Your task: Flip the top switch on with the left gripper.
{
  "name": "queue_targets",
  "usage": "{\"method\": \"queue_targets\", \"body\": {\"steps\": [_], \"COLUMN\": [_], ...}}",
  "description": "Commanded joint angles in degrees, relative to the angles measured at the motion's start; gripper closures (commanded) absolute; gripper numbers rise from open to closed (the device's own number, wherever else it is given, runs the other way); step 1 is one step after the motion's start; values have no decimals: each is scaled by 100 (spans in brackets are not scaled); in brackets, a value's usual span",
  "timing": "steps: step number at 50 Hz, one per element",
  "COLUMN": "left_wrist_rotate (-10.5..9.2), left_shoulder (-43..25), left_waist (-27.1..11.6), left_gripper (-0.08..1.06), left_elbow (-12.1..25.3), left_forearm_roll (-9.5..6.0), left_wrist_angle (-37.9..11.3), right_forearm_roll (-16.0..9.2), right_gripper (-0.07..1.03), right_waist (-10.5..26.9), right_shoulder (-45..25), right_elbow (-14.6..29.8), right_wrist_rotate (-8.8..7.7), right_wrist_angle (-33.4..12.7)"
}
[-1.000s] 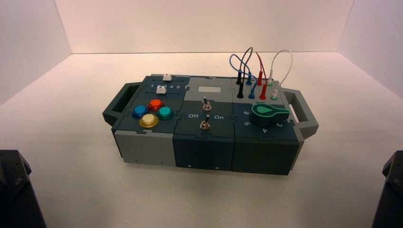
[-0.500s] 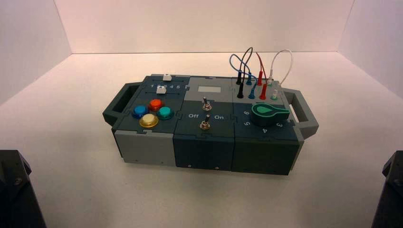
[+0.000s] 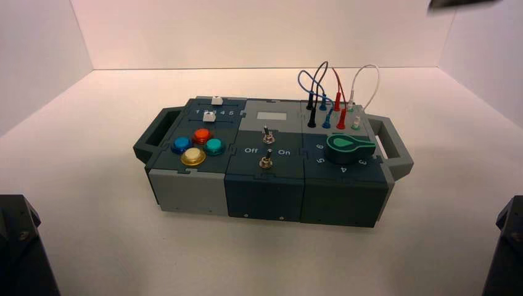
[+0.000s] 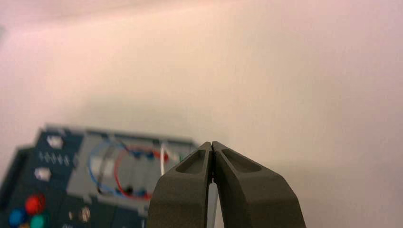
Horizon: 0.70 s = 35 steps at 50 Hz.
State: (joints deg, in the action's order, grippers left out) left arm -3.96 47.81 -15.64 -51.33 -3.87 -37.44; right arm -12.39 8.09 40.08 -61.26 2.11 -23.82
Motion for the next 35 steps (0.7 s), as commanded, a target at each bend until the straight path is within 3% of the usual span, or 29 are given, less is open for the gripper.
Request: {"method": "queue_targets", "body": {"steps": [1,6,12,21,24,35], "left_wrist_rotate": [-70,-149,-439,-738,-826,-976], "left_shoulder": [-615,-967,-1257,-1591,-1740,-2206], "left_waist": [-492,-914,-1380,-1740,-1793,-2074], "left_gripper": [101,101,101,101,101,101], "left_elbow": [413,554,650,738,782,888], "left_forearm_roll": [-97,-123,-141,-141,-193,-624], "left_wrist_angle": [-457,-624,-721,-984,-1063,-1151], "right_forearm_roll": [-281,-466,-686,-870,-870,-870], "right_gripper": [99,99,99,99,99,99], "right_waist": [26,105,264,431,439,466], "right_shoulder": [-334,-466,-633,-1020,-1213,-1960], "right_elbow": [88,-9,-70,-70,-62,-35], "right_wrist_rotate": [26,18,9,0,-26,-97], "right_wrist_angle": [-185,-237,-272,-272,-281,-141]}}
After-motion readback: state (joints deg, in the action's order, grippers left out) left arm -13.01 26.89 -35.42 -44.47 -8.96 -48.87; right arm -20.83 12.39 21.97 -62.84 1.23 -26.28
